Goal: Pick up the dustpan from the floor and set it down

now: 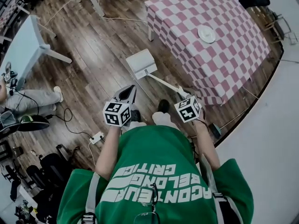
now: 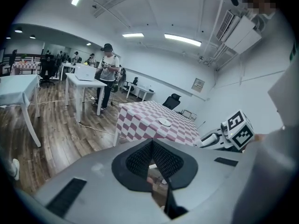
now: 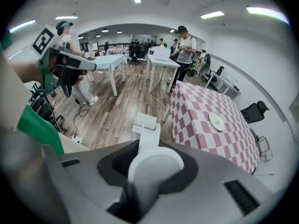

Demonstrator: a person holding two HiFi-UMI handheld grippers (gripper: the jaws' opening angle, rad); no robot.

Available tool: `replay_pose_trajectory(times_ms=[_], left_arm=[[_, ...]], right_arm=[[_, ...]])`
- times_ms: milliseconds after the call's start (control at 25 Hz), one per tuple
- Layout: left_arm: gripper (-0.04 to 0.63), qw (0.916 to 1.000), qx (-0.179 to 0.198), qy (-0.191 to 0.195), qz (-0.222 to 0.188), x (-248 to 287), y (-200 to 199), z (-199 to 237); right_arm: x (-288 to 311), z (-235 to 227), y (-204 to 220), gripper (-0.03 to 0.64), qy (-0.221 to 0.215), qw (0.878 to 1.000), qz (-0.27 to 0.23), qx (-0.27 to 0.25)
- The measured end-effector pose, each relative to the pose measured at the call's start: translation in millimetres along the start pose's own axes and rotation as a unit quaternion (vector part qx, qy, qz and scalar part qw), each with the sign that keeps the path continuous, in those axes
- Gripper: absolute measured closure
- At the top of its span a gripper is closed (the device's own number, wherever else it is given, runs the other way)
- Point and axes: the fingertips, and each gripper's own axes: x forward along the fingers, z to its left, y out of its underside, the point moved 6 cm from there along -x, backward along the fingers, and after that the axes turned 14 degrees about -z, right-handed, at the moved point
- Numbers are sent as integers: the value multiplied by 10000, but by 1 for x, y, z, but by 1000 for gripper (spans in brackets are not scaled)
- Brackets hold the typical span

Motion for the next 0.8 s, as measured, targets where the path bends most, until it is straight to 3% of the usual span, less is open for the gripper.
replay_pose_trajectory(times_ms=[320, 800], left_arm=[[600, 9995, -18, -8, -328, -33, -17, 31], [600, 9986, 40, -88, -525, -57, -25, 48]], right_arm=[[-54, 19, -43, 503, 434, 9968, -670, 77], [-68, 38, -59, 502, 803, 9932, -844, 20]])
